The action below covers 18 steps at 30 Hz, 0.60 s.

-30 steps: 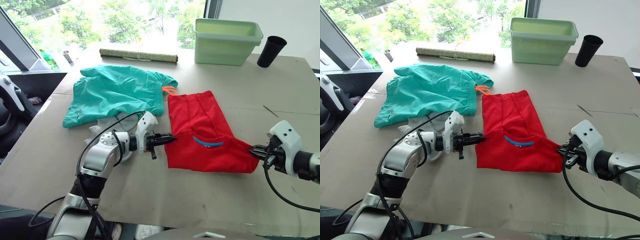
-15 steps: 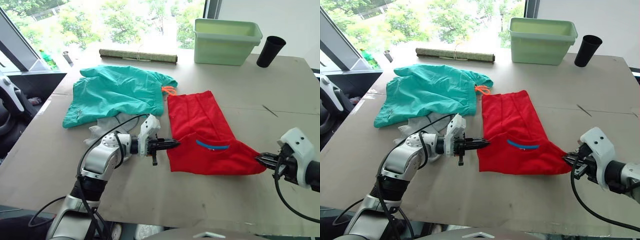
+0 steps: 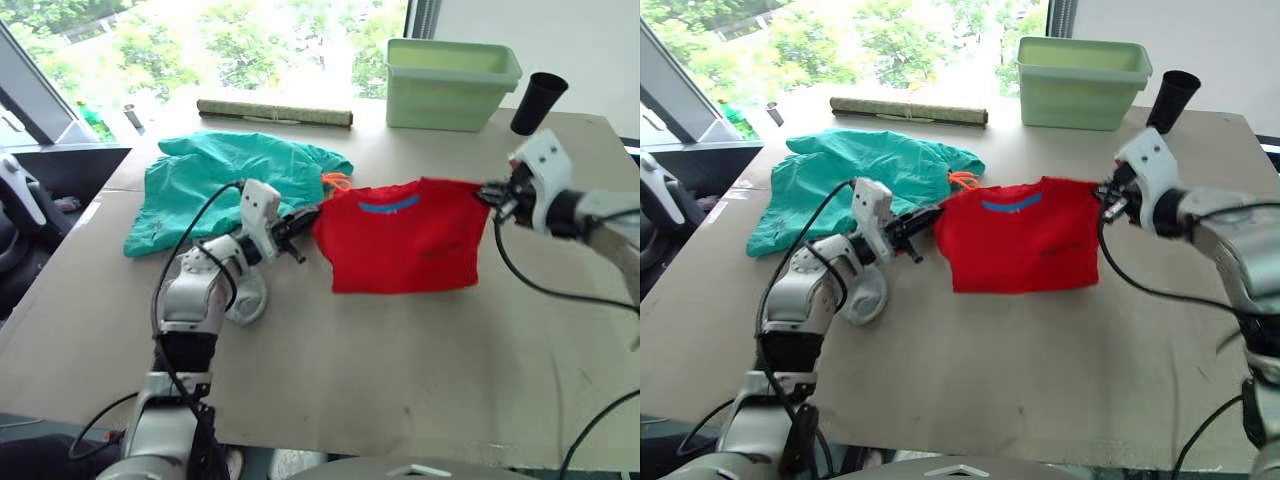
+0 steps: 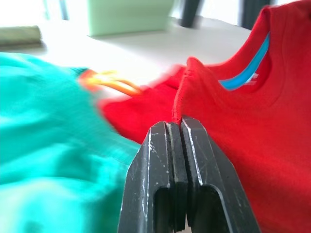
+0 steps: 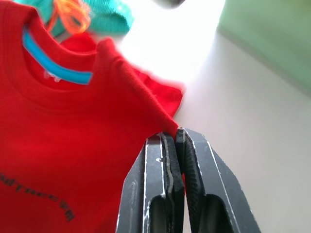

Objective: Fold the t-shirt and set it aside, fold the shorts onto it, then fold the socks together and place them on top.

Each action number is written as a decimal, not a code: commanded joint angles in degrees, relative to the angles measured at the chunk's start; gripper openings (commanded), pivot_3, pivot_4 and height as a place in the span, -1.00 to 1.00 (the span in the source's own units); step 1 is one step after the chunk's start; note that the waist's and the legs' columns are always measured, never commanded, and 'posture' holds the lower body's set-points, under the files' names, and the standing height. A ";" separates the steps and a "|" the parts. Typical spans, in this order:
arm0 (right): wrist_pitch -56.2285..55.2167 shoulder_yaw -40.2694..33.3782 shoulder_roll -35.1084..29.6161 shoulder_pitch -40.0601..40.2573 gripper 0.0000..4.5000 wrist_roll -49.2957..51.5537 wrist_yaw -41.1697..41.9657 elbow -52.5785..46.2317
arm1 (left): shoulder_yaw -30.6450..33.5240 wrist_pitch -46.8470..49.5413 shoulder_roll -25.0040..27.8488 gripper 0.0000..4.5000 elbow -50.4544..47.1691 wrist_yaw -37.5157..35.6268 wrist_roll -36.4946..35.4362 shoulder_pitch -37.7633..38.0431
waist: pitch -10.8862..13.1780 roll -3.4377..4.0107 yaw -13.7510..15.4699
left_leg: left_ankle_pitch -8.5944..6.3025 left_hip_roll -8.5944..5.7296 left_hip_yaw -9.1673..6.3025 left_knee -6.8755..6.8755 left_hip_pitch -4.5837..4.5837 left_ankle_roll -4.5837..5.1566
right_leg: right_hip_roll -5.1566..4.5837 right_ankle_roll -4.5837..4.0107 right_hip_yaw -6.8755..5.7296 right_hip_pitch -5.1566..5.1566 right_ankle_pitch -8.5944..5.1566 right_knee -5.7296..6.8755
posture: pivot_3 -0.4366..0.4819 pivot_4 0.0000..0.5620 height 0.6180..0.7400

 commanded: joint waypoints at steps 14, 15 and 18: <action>-28.16 5.14 13.36 -18.93 0.10 -18.65 7.12 50.57 | -0.66 -8.57 -4.68 -0.23 24.36 6.47 7.71 -15.18 | 0.04 0.02 -0.68 | -0.03 -0.01 0.31 0.11 -0.07 0.04 | -0.17 0.04 -0.03 -0.13 0.01 0.27 | -0.05 -0.47 1.00; -26.20 4.07 12.29 -16.44 0.20 -18.05 7.02 44.67 | -0.11 -6.41 -3.92 -0.12 21.81 5.35 6.48 -13.89 | 0.04 0.02 -0.96 | -0.03 0.00 0.30 0.12 -0.07 0.04 | -0.17 0.04 -0.03 -0.13 0.01 0.28 | -0.05 -0.47 1.00; -15.82 -0.19 8.45 -5.07 0.79 -11.46 11.21 18.08 | 0.67 1.49 -0.44 0.48 10.28 0.67 2.07 -8.47 | 0.04 0.05 -1.55 | -0.03 0.09 0.24 0.05 -0.03 0.00 | -0.19 0.03 -0.03 -0.14 0.01 0.29 | -0.05 -0.47 1.00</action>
